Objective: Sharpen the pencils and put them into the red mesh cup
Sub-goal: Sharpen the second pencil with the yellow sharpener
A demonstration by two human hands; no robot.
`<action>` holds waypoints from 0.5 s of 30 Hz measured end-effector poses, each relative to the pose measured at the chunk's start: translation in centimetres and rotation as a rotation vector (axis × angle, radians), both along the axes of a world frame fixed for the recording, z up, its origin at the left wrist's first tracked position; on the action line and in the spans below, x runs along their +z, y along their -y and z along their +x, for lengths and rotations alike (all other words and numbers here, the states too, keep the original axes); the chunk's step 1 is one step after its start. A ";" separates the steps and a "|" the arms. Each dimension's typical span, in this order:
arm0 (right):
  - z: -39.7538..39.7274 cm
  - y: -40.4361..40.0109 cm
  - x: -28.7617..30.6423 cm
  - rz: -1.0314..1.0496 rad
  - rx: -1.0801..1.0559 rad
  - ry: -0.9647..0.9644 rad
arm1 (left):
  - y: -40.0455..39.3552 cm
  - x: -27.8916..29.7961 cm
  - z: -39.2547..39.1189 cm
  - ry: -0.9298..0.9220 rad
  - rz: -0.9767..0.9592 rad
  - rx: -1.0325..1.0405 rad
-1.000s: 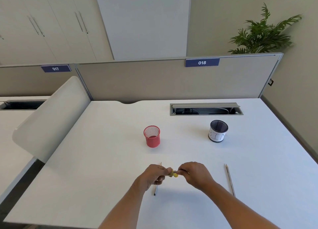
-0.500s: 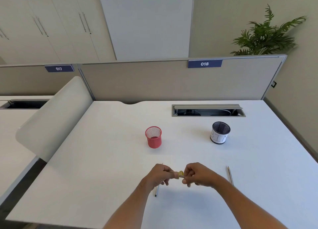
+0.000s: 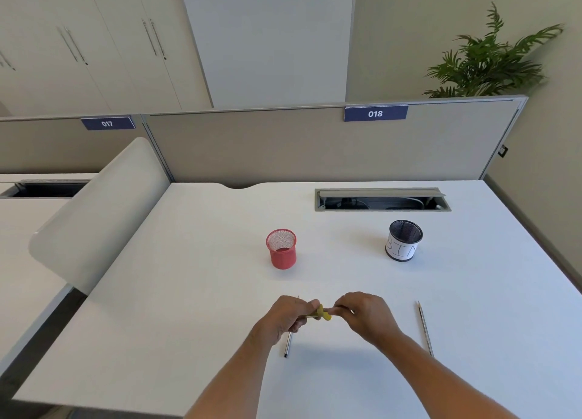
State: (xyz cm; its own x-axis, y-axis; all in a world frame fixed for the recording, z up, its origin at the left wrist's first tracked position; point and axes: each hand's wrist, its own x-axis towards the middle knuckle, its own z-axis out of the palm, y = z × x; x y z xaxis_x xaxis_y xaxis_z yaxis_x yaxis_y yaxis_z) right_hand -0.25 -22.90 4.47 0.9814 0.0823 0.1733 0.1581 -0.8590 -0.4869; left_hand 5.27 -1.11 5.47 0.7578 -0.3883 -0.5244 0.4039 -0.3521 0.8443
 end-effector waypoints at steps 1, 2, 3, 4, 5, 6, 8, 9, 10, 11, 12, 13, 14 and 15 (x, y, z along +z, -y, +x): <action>0.3 -0.1 0.3 0.026 -0.036 -0.108 | 0.0 0.0 0.1 0.031 0.004 0.001; 0.6 -0.2 0.6 0.054 -0.073 -0.215 | 0.0 0.0 0.3 0.056 0.014 -0.005; 0.9 -0.3 0.8 0.102 -0.100 -0.316 | -0.1 0.0 0.4 0.081 0.028 -0.017; 1.1 -0.2 1.0 0.181 -0.110 -0.408 | -0.1 0.0 0.5 0.104 0.041 -0.032; 1.3 -0.1 1.2 0.288 -0.101 -0.493 | -0.2 0.0 0.5 0.124 0.047 -0.048; 1.4 0.0 1.2 0.397 -0.082 -0.568 | -0.2 0.0 0.5 0.138 0.048 -0.062; 1.4 0.3 1.2 0.510 -0.048 -0.647 | -0.1 0.2 0.4 0.146 0.043 -0.074; 1.3 0.3 1.2 0.517 -0.044 -0.646 | 0.0 0.4 0.4 0.148 0.044 -0.072; 1.2 0.4 1.2 0.507 -0.047 -0.627 | 0.2 0.5 0.4 0.147 0.047 -0.067; 1.2 0.4 1.1 0.490 -0.051 -0.600 | 0.3 0.6 0.5 0.141 0.053 -0.062; 1.1 0.5 1.1 0.467 -0.041 -0.572 | 0.4 0.7 0.6 0.129 0.065 -0.058; 0.9 0.6 1.0 0.437 -0.020 -0.543 | 0.3 0.7 0.7 0.114 0.072 -0.059; 0.8 0.7 0.9 0.396 0.000 -0.501 | 0.3 0.7 0.8 0.102 0.072 -0.061; 0.6 0.8 0.7 0.336 0.011 -0.436 | 0.3 0.6 0.8 0.090 0.066 -0.056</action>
